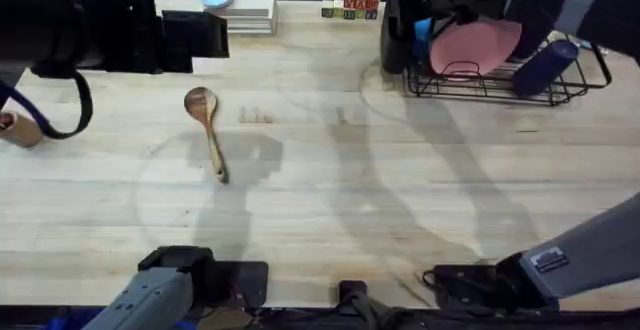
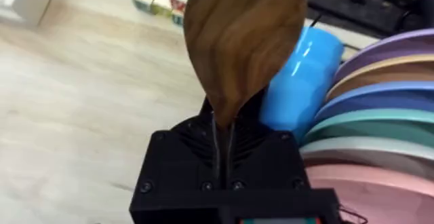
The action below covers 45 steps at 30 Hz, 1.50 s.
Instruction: Pick up the spoon on the table one by one and put them onto the rack
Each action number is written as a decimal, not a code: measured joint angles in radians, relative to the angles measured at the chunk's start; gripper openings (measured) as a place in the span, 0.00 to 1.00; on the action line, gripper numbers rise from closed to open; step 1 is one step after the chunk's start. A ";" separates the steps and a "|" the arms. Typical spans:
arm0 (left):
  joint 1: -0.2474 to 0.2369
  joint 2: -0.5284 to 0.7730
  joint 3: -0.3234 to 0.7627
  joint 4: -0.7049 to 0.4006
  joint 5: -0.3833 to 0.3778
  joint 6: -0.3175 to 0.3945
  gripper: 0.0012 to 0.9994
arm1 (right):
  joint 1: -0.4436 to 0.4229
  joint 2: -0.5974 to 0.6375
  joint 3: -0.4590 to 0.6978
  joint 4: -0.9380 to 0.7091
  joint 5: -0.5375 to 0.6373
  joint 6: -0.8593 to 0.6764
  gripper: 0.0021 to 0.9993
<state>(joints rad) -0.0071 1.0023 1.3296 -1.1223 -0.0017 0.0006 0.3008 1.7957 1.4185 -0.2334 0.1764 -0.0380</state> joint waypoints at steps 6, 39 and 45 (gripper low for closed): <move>0.000 0.000 0.000 0.000 0.000 0.000 0.99 | 0.000 -0.017 0.000 -0.083 -0.047 -0.003 0.03; 0.000 0.000 0.000 0.003 0.000 0.000 0.99 | 0.000 -0.121 0.000 -0.106 -0.066 -0.038 0.51; 0.000 0.000 0.000 0.003 0.000 0.000 0.99 | 0.000 -0.243 0.000 -0.136 -0.066 -0.038 0.69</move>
<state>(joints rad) -0.0069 1.0023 1.3296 -1.1191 -0.0017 0.0006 0.3008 1.5530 1.4185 -0.3699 0.1107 -0.0760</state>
